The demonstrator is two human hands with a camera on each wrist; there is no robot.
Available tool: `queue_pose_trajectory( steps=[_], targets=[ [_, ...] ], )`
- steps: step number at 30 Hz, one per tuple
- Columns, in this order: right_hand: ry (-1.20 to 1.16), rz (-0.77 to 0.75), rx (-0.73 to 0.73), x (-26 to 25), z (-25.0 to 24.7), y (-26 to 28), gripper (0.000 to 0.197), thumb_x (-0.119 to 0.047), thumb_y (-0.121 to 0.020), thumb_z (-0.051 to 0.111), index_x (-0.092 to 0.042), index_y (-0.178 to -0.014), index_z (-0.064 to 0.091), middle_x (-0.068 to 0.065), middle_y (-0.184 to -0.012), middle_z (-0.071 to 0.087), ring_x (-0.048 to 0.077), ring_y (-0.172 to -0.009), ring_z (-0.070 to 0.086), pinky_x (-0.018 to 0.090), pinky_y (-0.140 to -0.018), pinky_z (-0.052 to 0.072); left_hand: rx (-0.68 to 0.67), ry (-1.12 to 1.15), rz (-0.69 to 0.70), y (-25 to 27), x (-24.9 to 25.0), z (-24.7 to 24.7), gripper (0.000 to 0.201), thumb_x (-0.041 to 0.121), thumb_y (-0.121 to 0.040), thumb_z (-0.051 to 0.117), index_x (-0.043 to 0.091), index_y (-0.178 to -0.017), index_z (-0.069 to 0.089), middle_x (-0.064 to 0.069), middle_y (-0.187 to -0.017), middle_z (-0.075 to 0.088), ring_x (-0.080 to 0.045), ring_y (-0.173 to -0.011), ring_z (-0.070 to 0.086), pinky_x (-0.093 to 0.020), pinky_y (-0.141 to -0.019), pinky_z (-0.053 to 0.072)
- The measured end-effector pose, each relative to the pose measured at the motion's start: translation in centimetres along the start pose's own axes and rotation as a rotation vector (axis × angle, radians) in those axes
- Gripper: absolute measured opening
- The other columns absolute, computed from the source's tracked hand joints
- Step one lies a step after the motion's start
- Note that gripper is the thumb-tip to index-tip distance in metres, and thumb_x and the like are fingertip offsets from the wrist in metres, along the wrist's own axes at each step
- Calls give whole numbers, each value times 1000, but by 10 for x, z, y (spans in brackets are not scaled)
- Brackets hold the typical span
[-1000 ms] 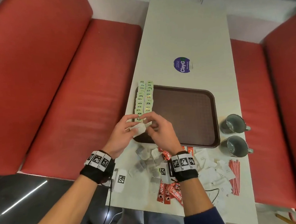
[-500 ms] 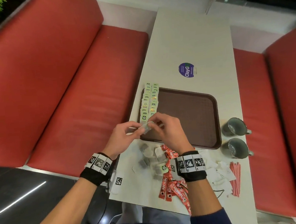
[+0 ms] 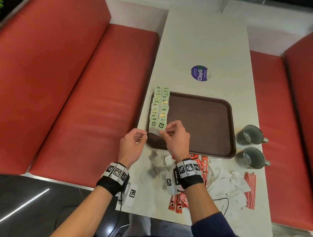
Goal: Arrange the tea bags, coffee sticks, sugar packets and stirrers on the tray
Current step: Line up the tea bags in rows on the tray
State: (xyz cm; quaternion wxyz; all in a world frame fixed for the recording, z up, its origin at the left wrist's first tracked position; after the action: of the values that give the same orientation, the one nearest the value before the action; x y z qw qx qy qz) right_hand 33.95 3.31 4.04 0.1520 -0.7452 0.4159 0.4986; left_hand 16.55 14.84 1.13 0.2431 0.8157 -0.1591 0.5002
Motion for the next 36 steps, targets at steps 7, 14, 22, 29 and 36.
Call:
queue_pose_trajectory(
  steps=[7,14,22,29,36],
  targets=[
    [223,95,-98,30,45,-31,18,-8,-95,78,-18,-94,63,5,-97,69,15,-83,63,23,-70,51,9,-246,-132,-19,-45,22,35,33,-99,76,15,-126,64,0,-101,78,-20,-104,67,-35,-100,51],
    [353,126,-104,31,66,-35,10,-12,-102,68,-21,-99,65,8,-107,65,29,-92,66,34,-80,54,-45,-307,-125,-34,-44,37,31,14,-96,79,15,-124,68,-1,-90,73,-26,-106,68,-36,-99,53],
    [339,20,-63,4,28,-12,10,-34,-103,70,-25,-101,72,0,-101,77,22,-92,68,31,-80,50,-84,-273,-85,-11,-28,18,23,16,-98,76,20,-119,67,3,-94,77,-12,-88,73,-12,-79,48],
    [541,48,-249,26,-28,57,10,-34,-102,72,-27,-110,73,0,-108,77,19,-93,72,41,-88,64,-310,-405,25,59,-47,14,10,32,-98,77,27,-104,71,12,-96,73,-5,-81,69,-31,-77,59],
    [756,32,-407,78,-3,109,66,-29,-83,92,-35,-138,55,2,-139,49,29,-112,68,48,-95,63,-303,-717,108,91,-70,40,40,35,-103,70,18,-136,57,-1,-134,54,-27,-124,58,-48,-92,56]
  ],
)
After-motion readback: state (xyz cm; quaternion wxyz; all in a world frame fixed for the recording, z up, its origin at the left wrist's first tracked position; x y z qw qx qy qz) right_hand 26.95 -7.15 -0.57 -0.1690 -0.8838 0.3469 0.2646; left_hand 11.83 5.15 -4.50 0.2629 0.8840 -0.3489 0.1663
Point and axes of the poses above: each hand's wrist, its own y-axis away from the middle knuckle, its own z-axis out of the palm, x = y × z, the point moved 6 cm from there along -y, towards the middle knuckle
